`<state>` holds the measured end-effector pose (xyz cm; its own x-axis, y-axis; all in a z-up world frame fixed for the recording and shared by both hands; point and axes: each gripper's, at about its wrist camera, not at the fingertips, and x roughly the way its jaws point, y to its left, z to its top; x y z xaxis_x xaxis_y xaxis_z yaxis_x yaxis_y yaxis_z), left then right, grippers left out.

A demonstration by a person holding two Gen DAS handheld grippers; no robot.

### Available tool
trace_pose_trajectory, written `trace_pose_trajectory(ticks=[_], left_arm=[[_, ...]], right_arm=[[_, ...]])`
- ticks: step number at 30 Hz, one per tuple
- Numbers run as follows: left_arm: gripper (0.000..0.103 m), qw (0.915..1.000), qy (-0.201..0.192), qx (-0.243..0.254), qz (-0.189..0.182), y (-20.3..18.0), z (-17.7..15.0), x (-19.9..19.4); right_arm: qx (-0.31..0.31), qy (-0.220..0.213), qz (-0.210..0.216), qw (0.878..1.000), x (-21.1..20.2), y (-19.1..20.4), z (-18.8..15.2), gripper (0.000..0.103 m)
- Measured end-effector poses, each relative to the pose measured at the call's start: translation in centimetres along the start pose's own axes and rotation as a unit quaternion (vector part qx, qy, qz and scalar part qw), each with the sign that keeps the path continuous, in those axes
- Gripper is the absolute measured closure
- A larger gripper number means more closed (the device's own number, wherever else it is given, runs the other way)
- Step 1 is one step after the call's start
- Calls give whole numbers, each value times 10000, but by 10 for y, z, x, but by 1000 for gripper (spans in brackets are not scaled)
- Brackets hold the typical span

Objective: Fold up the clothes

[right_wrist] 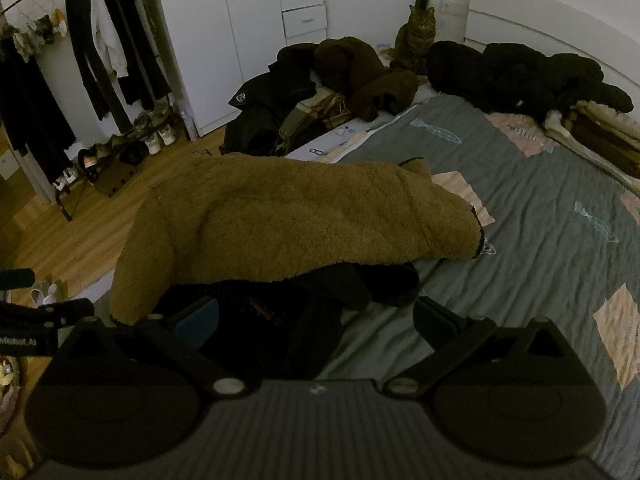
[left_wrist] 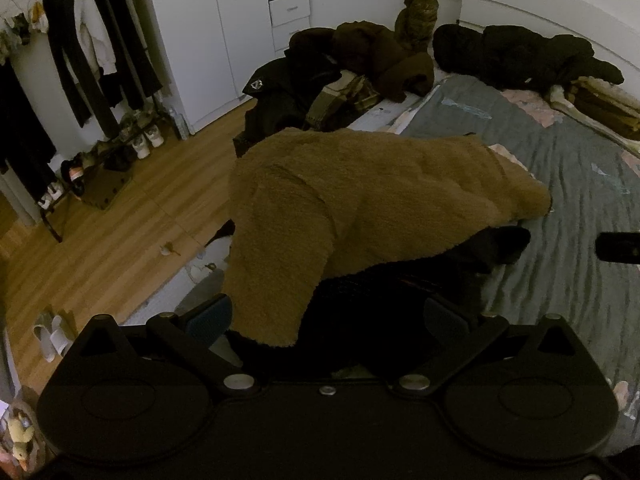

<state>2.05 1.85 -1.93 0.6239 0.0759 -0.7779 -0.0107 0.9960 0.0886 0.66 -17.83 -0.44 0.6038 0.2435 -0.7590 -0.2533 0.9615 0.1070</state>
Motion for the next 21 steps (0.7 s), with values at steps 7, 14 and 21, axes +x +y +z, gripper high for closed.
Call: trace_pose_trajectory(ticks=[7, 14, 21], left_arm=[[0, 10000, -74, 49, -28, 17, 23, 36], [0, 9998, 82, -123, -95, 42, 33, 81], [0, 9987, 494, -27, -105, 51, 8, 119]], right_arm=[[106, 94, -7, 9999, 18, -4, 6, 0], [201, 229, 13, 9995, 44, -9, 13, 0], [265, 374, 62, 9989, 66, -13, 20, 0]])
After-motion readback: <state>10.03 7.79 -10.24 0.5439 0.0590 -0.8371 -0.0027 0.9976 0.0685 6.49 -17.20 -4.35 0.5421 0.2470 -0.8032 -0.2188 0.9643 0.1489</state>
